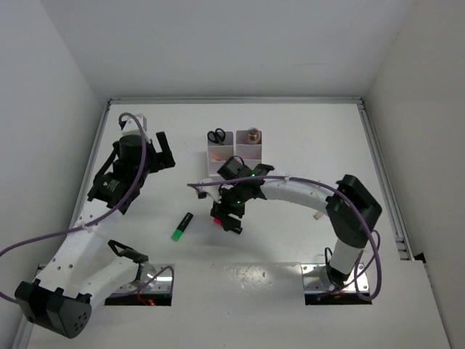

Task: Sort the stationery into containers
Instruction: Pick up the stationery from the center of the board.

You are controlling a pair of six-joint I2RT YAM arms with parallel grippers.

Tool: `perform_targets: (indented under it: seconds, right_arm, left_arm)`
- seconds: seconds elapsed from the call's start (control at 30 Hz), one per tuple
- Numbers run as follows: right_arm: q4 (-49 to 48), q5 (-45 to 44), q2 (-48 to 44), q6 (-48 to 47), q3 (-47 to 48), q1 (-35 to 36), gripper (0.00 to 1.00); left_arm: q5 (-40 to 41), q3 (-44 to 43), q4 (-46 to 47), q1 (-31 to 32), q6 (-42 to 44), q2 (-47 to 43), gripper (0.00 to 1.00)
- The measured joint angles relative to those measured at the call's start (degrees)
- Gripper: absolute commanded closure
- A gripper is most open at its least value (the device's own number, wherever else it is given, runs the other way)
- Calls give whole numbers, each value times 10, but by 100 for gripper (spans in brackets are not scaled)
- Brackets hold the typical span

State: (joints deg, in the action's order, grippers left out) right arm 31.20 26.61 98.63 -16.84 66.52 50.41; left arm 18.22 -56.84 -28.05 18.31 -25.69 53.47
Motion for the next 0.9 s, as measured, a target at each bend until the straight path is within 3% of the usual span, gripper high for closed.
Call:
perform_targets:
  seconds: [0.37,0.63,0.9]
  right_arm:
    - [21,-128,145,122,145,71,43]
    - [36,-207,181,152,143,83,44]
    - [35,-233,194,158,143,83,44]
  left_arm:
    - [51,63,9,-22,16,-80,0]
    - [106,117,30,-22,14,-150,0]
    - [116,122,43,-22,14,-157,0]
